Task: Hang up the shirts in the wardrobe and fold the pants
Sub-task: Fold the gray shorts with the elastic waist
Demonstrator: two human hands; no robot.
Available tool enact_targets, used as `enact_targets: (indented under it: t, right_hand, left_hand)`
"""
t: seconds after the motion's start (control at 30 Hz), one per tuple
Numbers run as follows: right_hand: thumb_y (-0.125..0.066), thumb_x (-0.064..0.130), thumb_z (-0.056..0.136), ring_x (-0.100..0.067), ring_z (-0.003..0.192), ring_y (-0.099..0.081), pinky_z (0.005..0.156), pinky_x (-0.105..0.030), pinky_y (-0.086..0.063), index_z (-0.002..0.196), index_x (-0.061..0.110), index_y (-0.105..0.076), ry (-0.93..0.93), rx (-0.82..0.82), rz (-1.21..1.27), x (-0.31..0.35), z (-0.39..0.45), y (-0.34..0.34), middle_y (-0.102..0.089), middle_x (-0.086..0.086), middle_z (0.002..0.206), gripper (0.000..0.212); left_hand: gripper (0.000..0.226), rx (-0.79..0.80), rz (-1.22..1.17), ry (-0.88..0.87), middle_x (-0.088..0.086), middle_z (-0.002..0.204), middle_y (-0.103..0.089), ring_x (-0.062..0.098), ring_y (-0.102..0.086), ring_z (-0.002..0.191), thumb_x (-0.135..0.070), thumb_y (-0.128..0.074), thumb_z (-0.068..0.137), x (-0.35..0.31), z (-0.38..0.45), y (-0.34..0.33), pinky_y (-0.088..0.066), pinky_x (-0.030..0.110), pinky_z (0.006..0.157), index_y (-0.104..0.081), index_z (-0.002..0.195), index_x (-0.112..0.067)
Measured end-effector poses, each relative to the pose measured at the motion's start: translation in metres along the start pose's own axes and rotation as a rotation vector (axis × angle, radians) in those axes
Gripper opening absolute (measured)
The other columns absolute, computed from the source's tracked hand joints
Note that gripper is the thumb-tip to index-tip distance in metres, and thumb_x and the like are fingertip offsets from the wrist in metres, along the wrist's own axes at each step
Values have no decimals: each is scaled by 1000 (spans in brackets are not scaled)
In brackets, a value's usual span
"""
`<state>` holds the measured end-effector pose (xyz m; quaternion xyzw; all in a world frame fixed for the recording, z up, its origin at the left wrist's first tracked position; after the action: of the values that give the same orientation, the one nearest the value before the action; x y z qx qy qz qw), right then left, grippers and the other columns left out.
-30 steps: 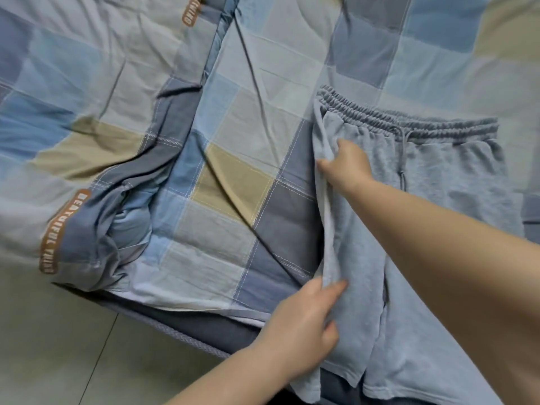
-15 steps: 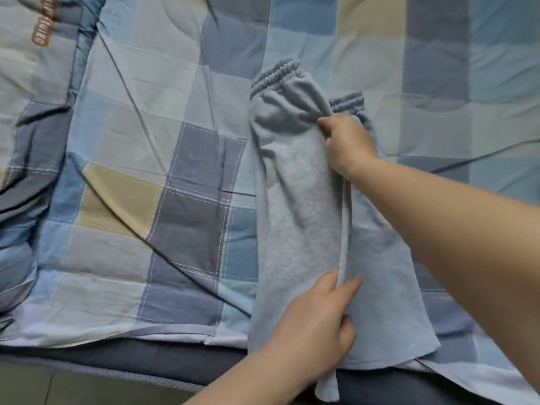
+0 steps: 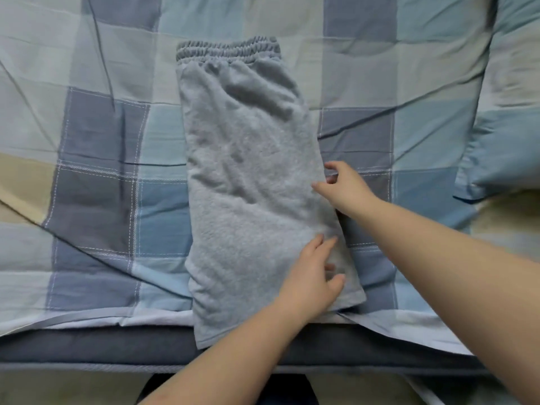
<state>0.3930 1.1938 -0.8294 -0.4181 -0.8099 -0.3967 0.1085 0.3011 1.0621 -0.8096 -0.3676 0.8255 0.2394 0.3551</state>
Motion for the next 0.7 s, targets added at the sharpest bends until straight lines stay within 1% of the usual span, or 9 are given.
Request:
enact_targets:
  t: [0.07,0.13,0.23,0.33,0.4,0.5,0.57,0.63,0.7]
  right_hand:
    - [-67,27,84,-22,98,-61,80,-31,-45,125,16,-50,-46,21,-7,-33,-21,-11,-63,-2,103,46]
    - [-66,25,83,-20,94,-59,76,-31,-44,115,15,-55,-93,84,-48,-64,-40,-23,-63,0,101,35]
    - [-62,29,86,-22,82,-55,62,-28,-32,96,13,-62,-94,87,-207,-99,-62,-33,-56,1,85,18]
    - [-62,31,87,-17,88,-50,69,-25,-32,90,12,-67,-32,-66,-204,-116,-75,-26,-54,-5,99,20]
    - [-63,32,88,-13,88,-48,73,-22,-33,97,11,-69,-4,-59,-140,-121,-79,-25,-55,-5,104,24]
    - [-60,36,90,-10,69,-53,57,-19,-36,77,14,-68,-51,102,18,-127,-84,-31,-61,6,72,26]
    - [-57,38,91,-4,54,-49,48,-15,-33,65,17,-62,-106,193,61,-130,-91,-35,-55,14,53,34]
    - [-54,42,92,-8,53,-48,52,-22,-34,68,16,-63,-169,247,121,-137,-97,-38,-55,13,54,36]
    - [-53,43,93,-7,54,-54,52,-21,-39,75,16,-66,-252,269,287,-147,-106,-39,-62,13,58,35]
  left_hand:
    - [46,-111,-85,20,6,144,-41,13,-59,108,-8,-59,91,24,-7,15,-45,25,100,-48,135,-18]
    - [34,-295,-110,46,6,121,-57,13,-62,101,-2,-60,88,51,-23,44,-49,23,94,-58,117,-21]
    - [32,-620,-23,150,5,108,-59,16,-61,96,0,-63,85,96,-64,100,-50,27,89,-60,106,-24]
    - [34,-823,126,257,7,112,-55,19,-51,103,-3,-67,82,130,-107,134,-41,15,81,-59,111,-19]
    - [34,-831,13,371,6,113,-55,19,-54,100,-9,-71,82,154,-125,132,-40,20,82,-55,110,-19]
    - [31,-713,-352,526,6,103,-61,9,-59,86,-18,-72,84,181,-132,104,-43,25,79,-52,107,-12]
    - [23,-690,-340,516,6,91,-63,16,-58,82,-21,-72,84,183,-133,101,-44,28,77,-56,95,-9]
    - [20,-684,-253,466,1,77,-58,16,-53,74,-22,-73,83,178,-134,105,-43,19,66,-56,82,-11]
    - [18,-658,-182,395,-4,79,-60,12,-55,72,-19,-73,82,171,-137,106,-42,11,64,-55,84,-17]
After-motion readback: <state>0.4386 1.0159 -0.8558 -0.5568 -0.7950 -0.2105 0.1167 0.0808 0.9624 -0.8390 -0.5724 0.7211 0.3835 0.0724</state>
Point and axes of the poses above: each hand's wrist, its own z-axis towards the middle knuckle, its own y-axis out of the back of the hand, x = y × z, the point moved 8 cm from there along z, towards the middle knuckle
